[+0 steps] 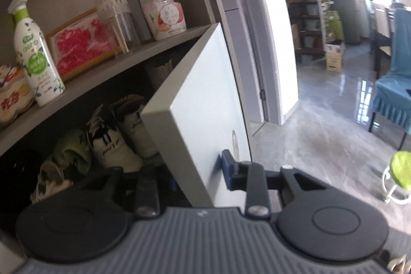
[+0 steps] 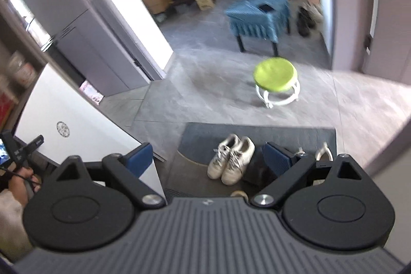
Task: Organize scattered shoes
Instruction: 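Push the white cabinet door wider open with the left gripper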
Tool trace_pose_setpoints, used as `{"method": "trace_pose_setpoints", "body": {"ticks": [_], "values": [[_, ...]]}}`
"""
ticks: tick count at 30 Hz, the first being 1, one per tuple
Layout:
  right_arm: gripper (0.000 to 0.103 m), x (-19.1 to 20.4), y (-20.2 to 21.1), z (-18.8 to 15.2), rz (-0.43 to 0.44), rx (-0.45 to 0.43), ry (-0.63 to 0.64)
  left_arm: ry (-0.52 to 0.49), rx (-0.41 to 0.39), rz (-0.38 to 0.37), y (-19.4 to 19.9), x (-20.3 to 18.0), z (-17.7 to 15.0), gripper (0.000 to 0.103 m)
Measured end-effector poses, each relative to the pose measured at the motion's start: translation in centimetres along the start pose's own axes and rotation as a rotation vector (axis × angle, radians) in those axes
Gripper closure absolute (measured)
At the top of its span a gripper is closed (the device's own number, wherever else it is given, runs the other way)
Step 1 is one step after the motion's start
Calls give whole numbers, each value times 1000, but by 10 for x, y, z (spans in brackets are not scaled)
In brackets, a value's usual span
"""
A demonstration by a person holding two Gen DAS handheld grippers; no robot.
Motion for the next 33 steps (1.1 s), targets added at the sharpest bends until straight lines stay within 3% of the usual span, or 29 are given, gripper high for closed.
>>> {"method": "trace_pose_setpoints", "body": {"ticks": [2, 7, 11, 17, 18, 25, 33], "values": [[8, -24, 7, -2, -13, 14, -19, 20, 20, 9, 4, -15, 5, 72], [8, -33, 11, -13, -24, -30, -78, 18, 35, 46, 11, -55, 18, 73], [8, -41, 12, -24, -36, -56, -176, 107, 47, 85, 13, -85, 37, 76], [8, -64, 21, -36, -75, -80, -219, 174, 64, 128, 4, -109, 68, 78], [8, -86, 27, -39, -96, -87, -247, 170, 69, 134, 2, -116, 72, 78], [8, -126, 41, -55, -171, -122, -366, 66, 53, 129, 3, -161, 84, 77], [8, -144, 48, -56, -192, -143, -374, 78, 78, 168, -6, -205, 102, 74]]}}
Point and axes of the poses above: each gripper's, at about its wrist camera, not at the fingertips, and y roughly against the way its jaws point, x to its left, z to its top, the point moved 5 cm from there along -y, roughly the way its jaws point, and after that the axes turned 2 degrees about y, right-handed, at the moved point
